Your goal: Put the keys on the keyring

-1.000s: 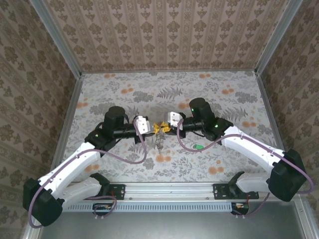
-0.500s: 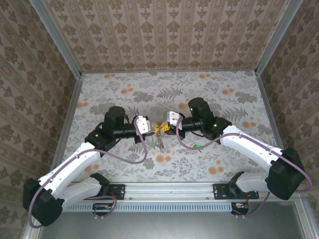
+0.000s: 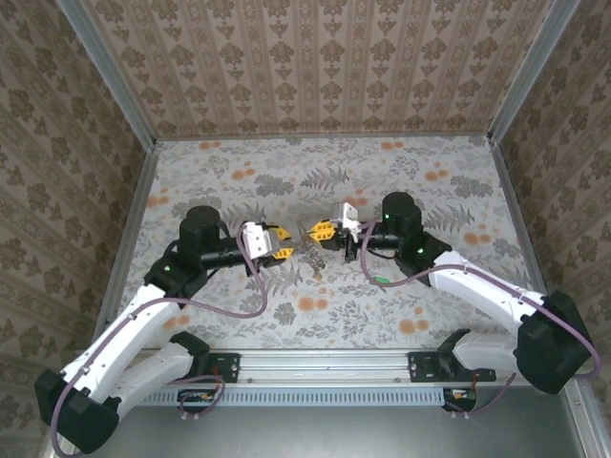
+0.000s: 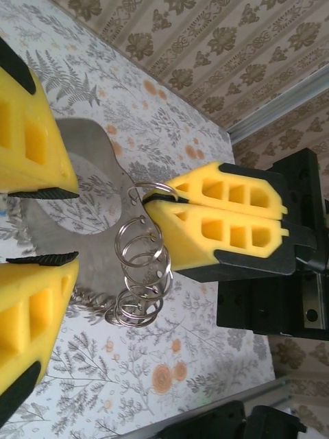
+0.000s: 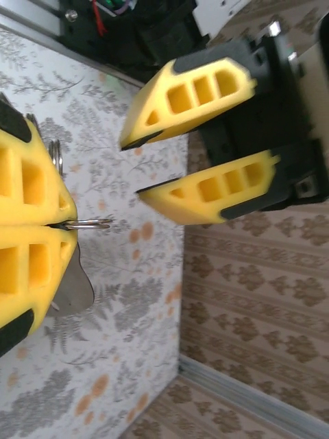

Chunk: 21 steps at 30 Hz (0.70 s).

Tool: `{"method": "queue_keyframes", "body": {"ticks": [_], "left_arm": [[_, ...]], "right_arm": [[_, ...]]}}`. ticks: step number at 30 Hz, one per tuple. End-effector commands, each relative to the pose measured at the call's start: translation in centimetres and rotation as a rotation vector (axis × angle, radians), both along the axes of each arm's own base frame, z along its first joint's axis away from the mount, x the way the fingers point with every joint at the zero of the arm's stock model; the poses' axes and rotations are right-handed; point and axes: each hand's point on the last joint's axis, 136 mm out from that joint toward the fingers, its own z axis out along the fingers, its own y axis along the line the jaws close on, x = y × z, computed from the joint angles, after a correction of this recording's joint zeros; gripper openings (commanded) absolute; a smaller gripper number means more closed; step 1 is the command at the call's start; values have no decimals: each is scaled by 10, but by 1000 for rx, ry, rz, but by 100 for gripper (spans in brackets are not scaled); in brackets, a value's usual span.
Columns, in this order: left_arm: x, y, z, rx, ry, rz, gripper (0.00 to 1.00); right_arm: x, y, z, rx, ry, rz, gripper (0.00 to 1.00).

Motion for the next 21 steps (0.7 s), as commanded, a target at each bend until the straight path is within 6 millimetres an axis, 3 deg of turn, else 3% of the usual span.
{"method": "queue_keyframes", "body": {"ticks": [1,6,17,18,21], "left_arm": [[0,-3,7,-61,34,-5,29],[6,-7,17,-122,38,18,29],[-5,-16,27,-137,-11,-25,28],[-5,-16,27,-135,-17,-24,27],[-7,-17,26,-115,-30,-33,11]], "right_arm": [[-17,-1,41,136,-91,69,0],[-21,-1,43,159,-110,85,0],[-25,8,29,83,-118,107,0],[-24,8,28,81,-118,102,0],[-21,8,28,83,-125,74,0]]}}
